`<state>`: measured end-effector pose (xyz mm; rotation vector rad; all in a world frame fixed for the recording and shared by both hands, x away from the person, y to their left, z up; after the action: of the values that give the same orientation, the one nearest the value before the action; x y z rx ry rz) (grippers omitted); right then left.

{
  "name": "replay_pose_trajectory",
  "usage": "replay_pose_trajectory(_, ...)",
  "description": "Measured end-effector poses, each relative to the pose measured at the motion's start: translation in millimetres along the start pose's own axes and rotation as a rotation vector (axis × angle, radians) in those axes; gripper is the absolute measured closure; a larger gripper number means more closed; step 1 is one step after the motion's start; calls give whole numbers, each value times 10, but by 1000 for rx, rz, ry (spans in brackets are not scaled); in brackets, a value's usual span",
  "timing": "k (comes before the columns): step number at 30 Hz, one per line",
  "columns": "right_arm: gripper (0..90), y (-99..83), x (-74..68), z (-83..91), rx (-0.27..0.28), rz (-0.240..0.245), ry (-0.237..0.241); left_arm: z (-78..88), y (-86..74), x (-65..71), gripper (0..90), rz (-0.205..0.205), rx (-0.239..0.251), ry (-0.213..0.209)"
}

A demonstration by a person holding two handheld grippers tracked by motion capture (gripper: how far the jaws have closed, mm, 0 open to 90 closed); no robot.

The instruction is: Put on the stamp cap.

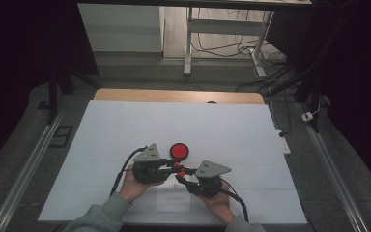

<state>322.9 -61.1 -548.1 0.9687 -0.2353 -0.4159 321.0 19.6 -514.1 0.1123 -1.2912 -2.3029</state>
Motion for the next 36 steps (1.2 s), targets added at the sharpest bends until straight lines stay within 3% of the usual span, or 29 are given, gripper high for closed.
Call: replay_pose_trajectory(36, 640, 10, 12, 16, 11, -18, 3, -72, -28, 35, 721, -6, -17, -8)
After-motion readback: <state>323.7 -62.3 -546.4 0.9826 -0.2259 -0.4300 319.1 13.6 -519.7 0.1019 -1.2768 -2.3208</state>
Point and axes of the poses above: each handheld gripper's, and its own axes: z roughly backward along the jaws, y roughly out of its top, x roughly to its right, the point moved 9 cm from there along -z, roughly forward along the jaws, and after that the axes turned 8 degrees about -x, right-handed, at the moved point
